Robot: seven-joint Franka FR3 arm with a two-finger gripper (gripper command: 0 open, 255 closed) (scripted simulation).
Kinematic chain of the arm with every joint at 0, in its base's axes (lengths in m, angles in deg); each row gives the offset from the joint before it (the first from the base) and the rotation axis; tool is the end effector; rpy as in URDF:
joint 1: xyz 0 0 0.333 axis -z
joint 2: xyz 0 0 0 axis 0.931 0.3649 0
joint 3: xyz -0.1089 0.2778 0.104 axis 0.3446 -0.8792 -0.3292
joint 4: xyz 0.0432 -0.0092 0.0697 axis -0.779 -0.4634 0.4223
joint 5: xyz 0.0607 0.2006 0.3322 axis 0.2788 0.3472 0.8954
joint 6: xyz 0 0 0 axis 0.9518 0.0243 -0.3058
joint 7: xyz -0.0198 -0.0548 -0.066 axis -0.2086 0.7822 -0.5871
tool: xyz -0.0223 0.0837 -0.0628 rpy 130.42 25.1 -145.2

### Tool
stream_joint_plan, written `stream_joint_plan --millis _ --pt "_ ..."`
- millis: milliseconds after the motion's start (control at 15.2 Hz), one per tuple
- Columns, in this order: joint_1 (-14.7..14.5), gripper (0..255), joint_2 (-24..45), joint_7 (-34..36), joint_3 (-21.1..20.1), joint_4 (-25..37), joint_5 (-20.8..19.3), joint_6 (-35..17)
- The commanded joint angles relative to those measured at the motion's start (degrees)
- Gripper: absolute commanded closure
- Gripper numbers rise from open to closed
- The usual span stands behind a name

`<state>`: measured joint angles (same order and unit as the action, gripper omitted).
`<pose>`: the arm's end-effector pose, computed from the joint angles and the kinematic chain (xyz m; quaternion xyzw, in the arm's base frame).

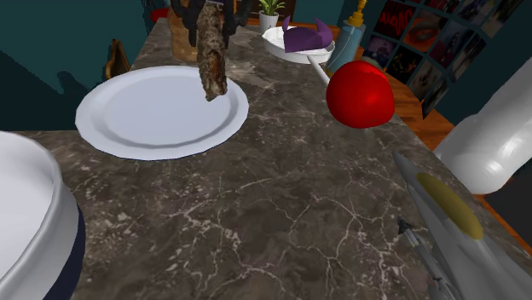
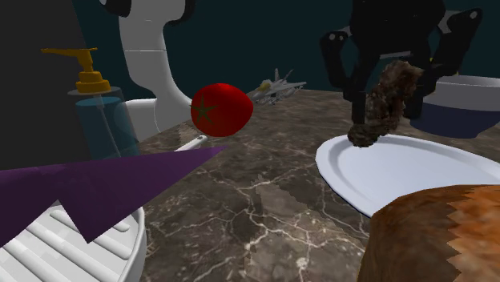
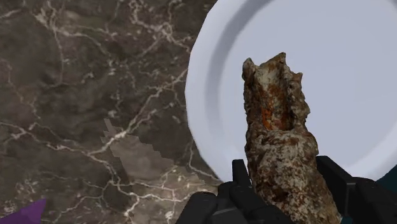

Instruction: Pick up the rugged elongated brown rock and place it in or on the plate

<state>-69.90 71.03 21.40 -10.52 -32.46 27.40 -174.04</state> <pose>0.4525 0.3560 0.6247 -0.9824 0.1656 -0.0612 0.0603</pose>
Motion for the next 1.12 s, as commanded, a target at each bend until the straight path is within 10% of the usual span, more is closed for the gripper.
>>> stream_joint_plan --millis 0,264,1056 --pt "-1.95 255 5.14 3.93 -1.83 5.46 -3.89 1.44" --pt "-9.74 255 17.84 11.23 -3.51 19.83 -13.43 6.23" --pt "-7.39 255 15.13 11.11 -2.94 7.08 -11.63 -4.31"
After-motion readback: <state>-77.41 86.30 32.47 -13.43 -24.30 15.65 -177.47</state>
